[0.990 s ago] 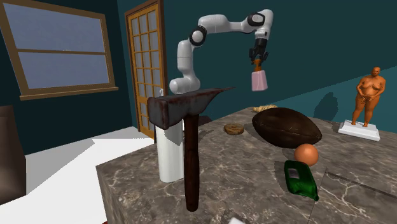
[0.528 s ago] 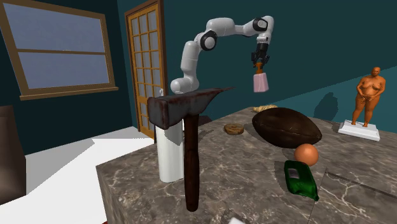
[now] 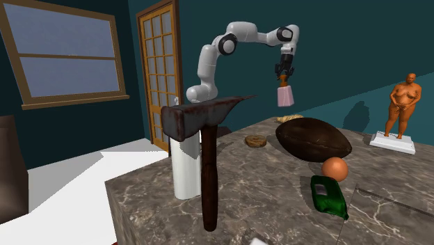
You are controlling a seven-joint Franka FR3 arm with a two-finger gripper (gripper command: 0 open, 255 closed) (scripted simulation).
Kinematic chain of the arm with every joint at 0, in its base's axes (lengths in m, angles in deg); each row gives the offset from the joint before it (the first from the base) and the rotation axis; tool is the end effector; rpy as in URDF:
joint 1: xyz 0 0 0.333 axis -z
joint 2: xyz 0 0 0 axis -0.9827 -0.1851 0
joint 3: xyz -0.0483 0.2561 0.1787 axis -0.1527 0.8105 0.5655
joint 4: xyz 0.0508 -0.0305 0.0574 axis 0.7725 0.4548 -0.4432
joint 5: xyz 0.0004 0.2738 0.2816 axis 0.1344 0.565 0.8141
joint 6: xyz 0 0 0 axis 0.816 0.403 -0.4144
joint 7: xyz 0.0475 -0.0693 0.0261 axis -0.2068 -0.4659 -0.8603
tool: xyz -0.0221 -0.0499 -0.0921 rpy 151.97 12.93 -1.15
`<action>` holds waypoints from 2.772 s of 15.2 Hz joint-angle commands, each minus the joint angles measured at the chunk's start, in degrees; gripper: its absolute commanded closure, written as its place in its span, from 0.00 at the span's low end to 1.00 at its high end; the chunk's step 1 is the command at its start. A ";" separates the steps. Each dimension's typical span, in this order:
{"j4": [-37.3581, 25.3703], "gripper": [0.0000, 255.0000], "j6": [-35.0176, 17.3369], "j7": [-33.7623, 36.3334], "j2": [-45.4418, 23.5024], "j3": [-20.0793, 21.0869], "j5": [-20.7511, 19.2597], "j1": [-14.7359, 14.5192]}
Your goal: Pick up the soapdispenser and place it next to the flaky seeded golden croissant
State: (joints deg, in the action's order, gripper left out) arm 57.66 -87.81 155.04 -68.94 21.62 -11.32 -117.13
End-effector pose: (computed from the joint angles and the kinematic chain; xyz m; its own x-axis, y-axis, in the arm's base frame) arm 0.0677 0.5782 0.5770 0.9952 -0.0297 0.0937 -0.0474 -0.9803 0.1919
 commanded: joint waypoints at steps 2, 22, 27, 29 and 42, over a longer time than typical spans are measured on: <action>3.36 1.00 -2.76 -0.13 1.00 0.02 0.73 0.96; 15.03 1.00 -14.09 0.90 1.35 -0.41 0.75 2.45; 15.03 0.00 -14.09 0.91 1.34 -0.41 0.75 2.45; 15.03 0.00 -14.09 0.91 1.34 -0.41 0.75 2.45; 5.62 0.00 -6.08 1.62 -1.02 -0.22 -0.61 -0.15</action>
